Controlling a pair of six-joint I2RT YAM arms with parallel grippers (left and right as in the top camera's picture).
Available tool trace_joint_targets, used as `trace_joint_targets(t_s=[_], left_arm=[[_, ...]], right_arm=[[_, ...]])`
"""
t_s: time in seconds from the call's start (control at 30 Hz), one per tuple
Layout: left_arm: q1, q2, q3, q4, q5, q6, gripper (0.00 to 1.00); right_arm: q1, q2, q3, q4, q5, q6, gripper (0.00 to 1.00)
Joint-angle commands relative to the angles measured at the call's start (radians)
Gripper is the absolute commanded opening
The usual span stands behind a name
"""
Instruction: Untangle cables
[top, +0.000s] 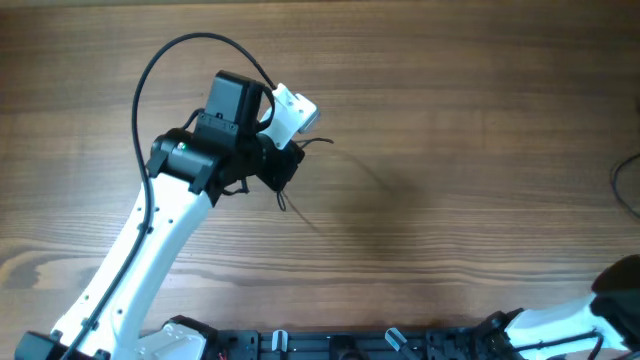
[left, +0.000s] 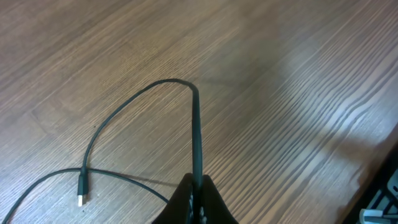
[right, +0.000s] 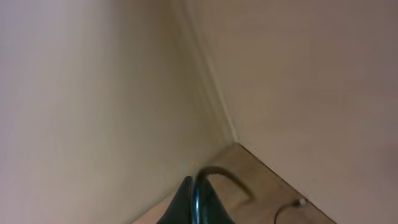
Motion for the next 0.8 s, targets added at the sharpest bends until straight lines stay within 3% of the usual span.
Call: trace_joint_targets(t_s=[0.0, 0.13, 0.2, 0.27, 0.4, 0.47, 0.57, 0.6, 0.63, 0.67, 0.7, 0.77], left_arm=[[-0.003, 0.021, -0.001, 0.003, 0.002, 0.021, 0.04], [-0.003, 0.021, -0.001, 0.002, 0.025, 0.013, 0.04], [-0.003, 0.021, -0.001, 0.002, 0.074, 0.013, 0.04], [-0.003, 0.021, -0.001, -0.006, 0.077, 0.001, 0.04], [-0.003, 0.021, -0.001, -0.021, 0.077, -0.013, 0.04], [-0.003, 0.021, -0.001, -0.028, 0.077, -0.013, 0.04], [-0.003, 0.021, -0.001, -0.028, 0.077, -0.013, 0.04], [-0.003, 0.021, -0.001, -0.028, 0.077, -0.013, 0.04], [-0.003, 0.021, -0.001, -0.028, 0.077, -0.013, 0.06], [-0.003, 0.021, -0.001, -0.029, 0.077, -0.013, 0.12], [-0.004, 0.020, -0.001, -0.034, 0.082, -0.013, 0.16], [-0.003, 0.020, -0.001, -0.050, 0.133, -0.011, 0.08]], right_arm=[[-0.087, 0.077, 0.002, -0.037, -0.087, 0.089, 0.04], [-0.096, 0.216, -0.021, -0.282, 0.234, 0.390, 0.10], [-0.095, 0.291, -0.021, -0.413, 0.301, 0.563, 0.32], [-0.096, 0.377, -0.021, -0.577, 0.357, 0.686, 0.31], [-0.093, 0.424, -0.021, -0.752, 0.349, 0.733, 0.24], [-0.091, 0.421, -0.021, -0.772, 0.255, 0.619, 0.19], [-0.079, 0.421, -0.021, -0.866, -0.006, 0.332, 0.14], [-0.058, 0.421, -0.023, -0.865, -0.092, 0.143, 0.05], [-0.035, 0.421, -0.023, -0.865, -0.149, -0.024, 0.07], [0.002, 0.421, -0.024, -0.865, -0.172, -0.161, 0.19], [0.065, 0.417, -0.047, -0.865, -0.171, -0.177, 0.22], [0.169, 0.415, -0.081, -0.865, -0.172, -0.263, 0.17]])
